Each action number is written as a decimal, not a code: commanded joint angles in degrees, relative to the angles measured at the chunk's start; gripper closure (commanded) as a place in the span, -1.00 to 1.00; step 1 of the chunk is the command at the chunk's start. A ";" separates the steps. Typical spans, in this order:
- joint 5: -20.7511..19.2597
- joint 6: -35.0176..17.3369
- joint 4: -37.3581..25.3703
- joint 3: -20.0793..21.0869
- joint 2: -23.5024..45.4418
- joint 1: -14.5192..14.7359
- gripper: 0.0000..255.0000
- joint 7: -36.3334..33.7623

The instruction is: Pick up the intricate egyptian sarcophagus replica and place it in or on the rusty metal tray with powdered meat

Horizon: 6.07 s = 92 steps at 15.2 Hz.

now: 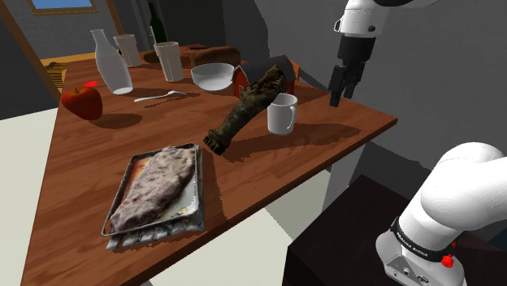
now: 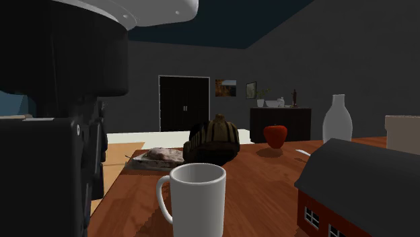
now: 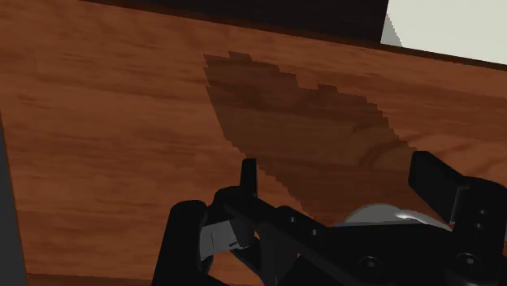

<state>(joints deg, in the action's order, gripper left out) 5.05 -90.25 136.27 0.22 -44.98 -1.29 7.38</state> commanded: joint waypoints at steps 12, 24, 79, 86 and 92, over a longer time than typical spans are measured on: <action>15.38 -19.79 3.15 19.21 -5.44 -5.53 -1.00 -38.18; 18.73 -34.69 0.37 33.70 -0.80 -14.24 -1.00 -58.57; 11.94 -15.92 -35.38 49.66 10.55 -23.21 1.00 -77.42; 7.48 -11.58 -50.94 69.00 16.98 -35.35 1.00 -88.21; 7.87 -13.22 -50.69 73.31 16.37 -37.90 1.00 -90.07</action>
<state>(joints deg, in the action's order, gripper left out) 12.76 -102.61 84.46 73.96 -28.34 -39.83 -82.66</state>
